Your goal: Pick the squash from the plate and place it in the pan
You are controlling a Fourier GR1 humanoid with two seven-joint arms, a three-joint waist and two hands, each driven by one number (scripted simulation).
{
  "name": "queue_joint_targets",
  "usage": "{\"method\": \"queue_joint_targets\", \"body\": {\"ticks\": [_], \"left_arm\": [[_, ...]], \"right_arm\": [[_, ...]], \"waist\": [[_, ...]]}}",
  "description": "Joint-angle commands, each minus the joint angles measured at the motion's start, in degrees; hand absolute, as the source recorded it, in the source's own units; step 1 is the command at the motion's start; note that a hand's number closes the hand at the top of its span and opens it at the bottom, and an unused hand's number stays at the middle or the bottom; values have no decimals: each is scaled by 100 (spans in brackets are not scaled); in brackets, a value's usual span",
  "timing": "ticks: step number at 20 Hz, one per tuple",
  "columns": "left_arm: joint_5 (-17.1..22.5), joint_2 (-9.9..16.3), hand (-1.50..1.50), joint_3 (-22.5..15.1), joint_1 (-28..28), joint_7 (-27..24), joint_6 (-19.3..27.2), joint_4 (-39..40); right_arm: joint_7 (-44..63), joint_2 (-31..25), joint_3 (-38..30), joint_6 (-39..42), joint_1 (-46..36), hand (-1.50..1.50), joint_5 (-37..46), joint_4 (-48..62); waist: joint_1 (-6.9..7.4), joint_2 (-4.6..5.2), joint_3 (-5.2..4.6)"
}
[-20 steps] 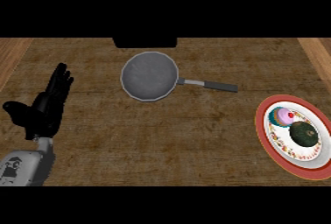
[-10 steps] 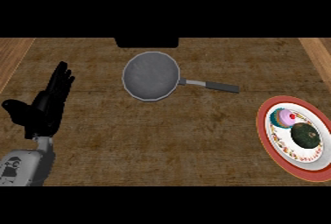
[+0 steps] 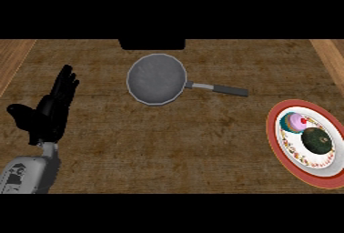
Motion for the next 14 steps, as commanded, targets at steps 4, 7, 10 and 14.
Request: {"method": "queue_joint_targets", "body": {"ticks": [4,7,10,14], "left_arm": [[-70,-87,0,103,196,-174,-177,61],[-277,-222,0,-60,324,158,58,-498],[-215,-252,0,143,-153,64,-150,49],[-236,-204,0,191,59,-150,-319,155]], "right_arm": [[794,566,216,-79,44,-150,688,-627],[1309,752,235,45,5,-150,778,-839],[1399,991,52,103,-89,-150,1066,-768],[1209,1100,68,-120,-129,-150,1624,-207]], "waist": [[-1,3,0],[17,-4,1],[-3,6,1],[16,14,3]]}}
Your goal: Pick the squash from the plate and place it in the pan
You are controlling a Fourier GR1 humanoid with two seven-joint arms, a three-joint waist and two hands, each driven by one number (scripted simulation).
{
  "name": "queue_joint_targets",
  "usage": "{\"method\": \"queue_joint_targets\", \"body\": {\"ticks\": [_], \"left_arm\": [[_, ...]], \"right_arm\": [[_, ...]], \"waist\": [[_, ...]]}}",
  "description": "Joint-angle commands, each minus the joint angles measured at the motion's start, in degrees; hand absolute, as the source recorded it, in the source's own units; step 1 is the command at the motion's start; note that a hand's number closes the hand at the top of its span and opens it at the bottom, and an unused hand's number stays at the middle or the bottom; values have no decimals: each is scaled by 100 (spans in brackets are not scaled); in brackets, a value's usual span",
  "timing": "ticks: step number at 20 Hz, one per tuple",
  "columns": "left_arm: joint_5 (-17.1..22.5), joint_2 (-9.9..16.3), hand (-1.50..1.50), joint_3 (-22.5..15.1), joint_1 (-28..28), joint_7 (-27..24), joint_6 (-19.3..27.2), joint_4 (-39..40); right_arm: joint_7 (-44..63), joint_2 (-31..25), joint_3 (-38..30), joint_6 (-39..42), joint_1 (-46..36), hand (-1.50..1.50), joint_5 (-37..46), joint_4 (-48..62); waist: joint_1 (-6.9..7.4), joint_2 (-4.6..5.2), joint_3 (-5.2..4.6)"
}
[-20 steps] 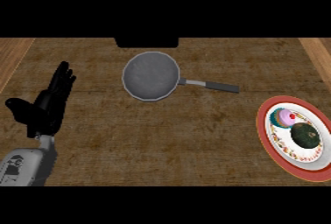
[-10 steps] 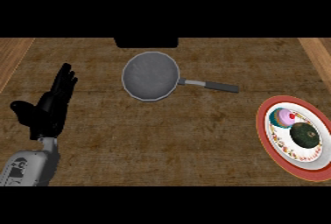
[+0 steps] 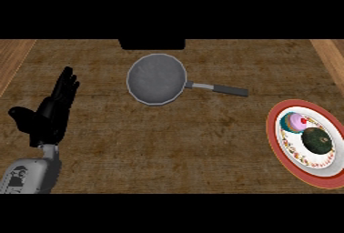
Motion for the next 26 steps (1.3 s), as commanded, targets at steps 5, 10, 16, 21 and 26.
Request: {"method": "queue_joint_targets", "body": {"ticks": [5,10,16,21,26], "left_arm": [[72,-10,0,254,-11,-261,-349,346],[-117,-108,0,262,-123,-13,-184,68],[-110,-42,0,416,-470,161,-333,349],[-234,-241,0,353,-105,-84,-357,201],[-267,-280,0,399,-473,-131,-320,634]], "right_arm": [[44,450,314,158,-557,-150,894,725],[-507,433,193,566,-748,-150,1158,1245],[-726,850,537,243,-1011,-150,1910,1622],[-365,910,423,514,-826,-150,2193,1045],[-35,942,850,218,-1360,-150,2981,1588]], "waist": [[29,11,1],[24,7,2],[21,9,2],[3,1,0],[23,18,1]]}}
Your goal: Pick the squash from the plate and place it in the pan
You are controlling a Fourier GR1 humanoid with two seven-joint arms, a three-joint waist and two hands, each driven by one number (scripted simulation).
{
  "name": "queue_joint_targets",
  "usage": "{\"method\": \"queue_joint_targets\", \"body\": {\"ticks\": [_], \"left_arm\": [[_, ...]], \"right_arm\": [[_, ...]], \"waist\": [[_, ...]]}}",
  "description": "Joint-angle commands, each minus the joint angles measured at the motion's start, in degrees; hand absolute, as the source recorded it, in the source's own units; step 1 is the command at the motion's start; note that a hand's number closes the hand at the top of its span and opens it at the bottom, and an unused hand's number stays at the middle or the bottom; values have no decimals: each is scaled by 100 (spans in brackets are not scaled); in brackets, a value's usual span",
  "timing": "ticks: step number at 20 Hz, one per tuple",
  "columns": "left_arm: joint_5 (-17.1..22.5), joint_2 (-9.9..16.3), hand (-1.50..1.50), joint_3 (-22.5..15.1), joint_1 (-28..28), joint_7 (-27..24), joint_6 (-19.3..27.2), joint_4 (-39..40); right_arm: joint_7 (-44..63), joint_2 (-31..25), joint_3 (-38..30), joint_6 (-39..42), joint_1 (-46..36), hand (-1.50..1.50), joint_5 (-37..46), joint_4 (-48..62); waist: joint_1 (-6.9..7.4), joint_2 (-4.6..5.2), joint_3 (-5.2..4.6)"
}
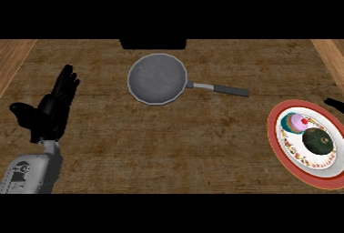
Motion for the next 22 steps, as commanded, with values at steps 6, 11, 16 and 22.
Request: {"method": "queue_joint_targets", "body": {"ticks": [6,11,16,22], "left_arm": [[-109,-150,0,46,-58,96,22,-109],[-298,-267,0,-44,10,166,104,-230],[-137,-86,0,204,-83,137,-188,47],[-130,-149,0,293,69,-260,-275,120]], "right_arm": [[241,197,33,152,-72,-150,780,94],[152,729,216,-239,-303,-150,1243,581],[-4,675,186,-328,-143,-150,1589,688],[-175,827,203,-358,-825,-150,1943,1619]], "waist": [[-20,-6,-1],[-5,-3,0],[-20,-3,-1],[-5,1,-1]]}}
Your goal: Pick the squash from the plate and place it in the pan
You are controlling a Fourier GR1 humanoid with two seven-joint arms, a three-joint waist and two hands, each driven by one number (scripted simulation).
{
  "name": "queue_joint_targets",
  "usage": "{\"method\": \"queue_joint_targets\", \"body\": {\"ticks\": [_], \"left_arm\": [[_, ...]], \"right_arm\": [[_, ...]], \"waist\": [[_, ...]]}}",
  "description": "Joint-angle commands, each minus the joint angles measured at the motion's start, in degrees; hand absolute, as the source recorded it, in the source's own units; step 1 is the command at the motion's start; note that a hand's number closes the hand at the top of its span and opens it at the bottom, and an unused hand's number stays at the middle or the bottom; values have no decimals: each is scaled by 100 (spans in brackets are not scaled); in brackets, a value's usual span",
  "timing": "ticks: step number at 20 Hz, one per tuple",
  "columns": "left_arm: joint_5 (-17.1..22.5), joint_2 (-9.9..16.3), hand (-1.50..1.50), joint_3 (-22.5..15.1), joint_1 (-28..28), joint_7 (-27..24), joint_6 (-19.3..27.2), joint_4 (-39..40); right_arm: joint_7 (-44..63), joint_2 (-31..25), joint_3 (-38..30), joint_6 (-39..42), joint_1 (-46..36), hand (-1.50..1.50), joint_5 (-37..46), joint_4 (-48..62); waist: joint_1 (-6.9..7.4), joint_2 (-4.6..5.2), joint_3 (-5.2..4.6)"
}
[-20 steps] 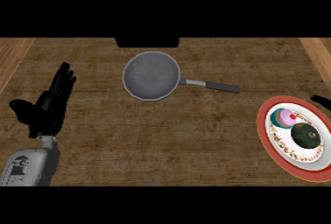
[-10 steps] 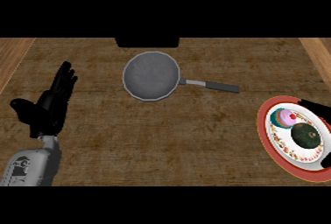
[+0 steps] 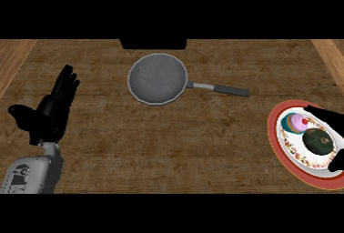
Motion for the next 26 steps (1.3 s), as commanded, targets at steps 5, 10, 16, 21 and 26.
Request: {"method": "queue_joint_targets", "body": {"ticks": [5,10,16,21,26], "left_arm": [[391,318,0,473,63,-169,-455,130],[22,-13,0,115,170,29,-118,-104],[165,181,0,317,112,-156,-339,82],[-26,-88,0,-93,-186,-125,-295,165],[-49,-101,0,-190,-355,-46,-351,207]], "right_arm": [[-233,103,64,68,-71,-150,314,536],[-749,144,286,-70,-74,150,517,203],[-27,1101,674,-135,-100,150,759,-267],[700,2991,1551,-120,-815,150,1048,-262],[2140,3658,2104,-225,-1197,150,1045,-718]], "waist": [[2,2,-2],[-11,-8,-2],[-67,-53,-18],[687,8,-51],[746,-49,-21]]}}
